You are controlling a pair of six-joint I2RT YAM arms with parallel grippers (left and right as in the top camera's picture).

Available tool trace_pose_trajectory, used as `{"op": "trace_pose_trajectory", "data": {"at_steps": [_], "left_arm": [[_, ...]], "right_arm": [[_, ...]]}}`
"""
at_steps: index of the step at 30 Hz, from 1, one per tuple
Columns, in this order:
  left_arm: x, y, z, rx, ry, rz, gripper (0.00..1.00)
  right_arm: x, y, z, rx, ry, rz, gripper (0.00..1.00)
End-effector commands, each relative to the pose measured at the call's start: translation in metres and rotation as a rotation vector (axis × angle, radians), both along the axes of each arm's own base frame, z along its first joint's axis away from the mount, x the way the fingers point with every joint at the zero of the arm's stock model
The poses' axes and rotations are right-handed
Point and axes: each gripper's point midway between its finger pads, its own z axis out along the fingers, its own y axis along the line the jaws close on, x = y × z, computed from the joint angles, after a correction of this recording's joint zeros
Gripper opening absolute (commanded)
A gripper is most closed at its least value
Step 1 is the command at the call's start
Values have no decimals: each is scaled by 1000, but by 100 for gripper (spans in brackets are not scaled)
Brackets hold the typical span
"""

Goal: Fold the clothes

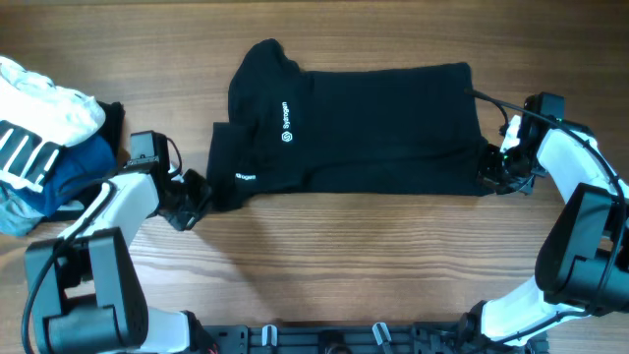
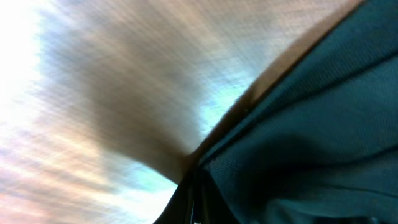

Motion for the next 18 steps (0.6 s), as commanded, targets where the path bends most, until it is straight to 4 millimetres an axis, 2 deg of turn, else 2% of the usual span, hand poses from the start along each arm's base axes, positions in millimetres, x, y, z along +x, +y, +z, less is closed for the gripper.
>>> {"op": "trace_pose_trajectory", "data": {"at_steps": [1, 2, 3, 6, 7, 9, 12, 13, 14, 16, 17, 18], "left_arm": [[-32, 57, 4, 288, 88, 76, 4], [-37, 74, 12, 373, 88, 96, 4], [-39, 81, 19, 404, 80, 112, 4], [-47, 82, 31, 407, 76, 125, 4], [-51, 82, 34, 406, 79, 122, 9], [-51, 82, 36, 407, 76, 121, 11], [-51, 82, 38, 407, 79, 119, 29], [-48, 82, 44, 411, 74, 89, 36], [-45, 83, 51, 414, 67, 72, 38], [-35, 85, 69, 417, 45, 74, 39], [-25, 82, 81, 401, 14, 64, 39], [-13, 70, 90, 347, -39, 8, 38]], "right_arm": [[-12, -11, 1, -77, 47, -33, 4], [-17, -18, 1, -122, 73, -72, 4], [-20, -22, 1, -141, 86, -82, 4], [-21, -18, 1, -124, 87, -77, 4], [-20, -16, 1, -108, 83, -76, 4], [-19, -12, 1, -87, 78, -69, 4], [-21, -7, 1, -59, 87, -68, 4], [-23, -6, 3, -57, 96, -68, 4], [-23, -5, 4, -48, 99, -67, 4], [-18, 4, 10, 5, 79, -36, 6], [-14, 6, 15, 21, 67, -33, 8], [-9, 5, 23, 21, 50, -37, 8]]}}
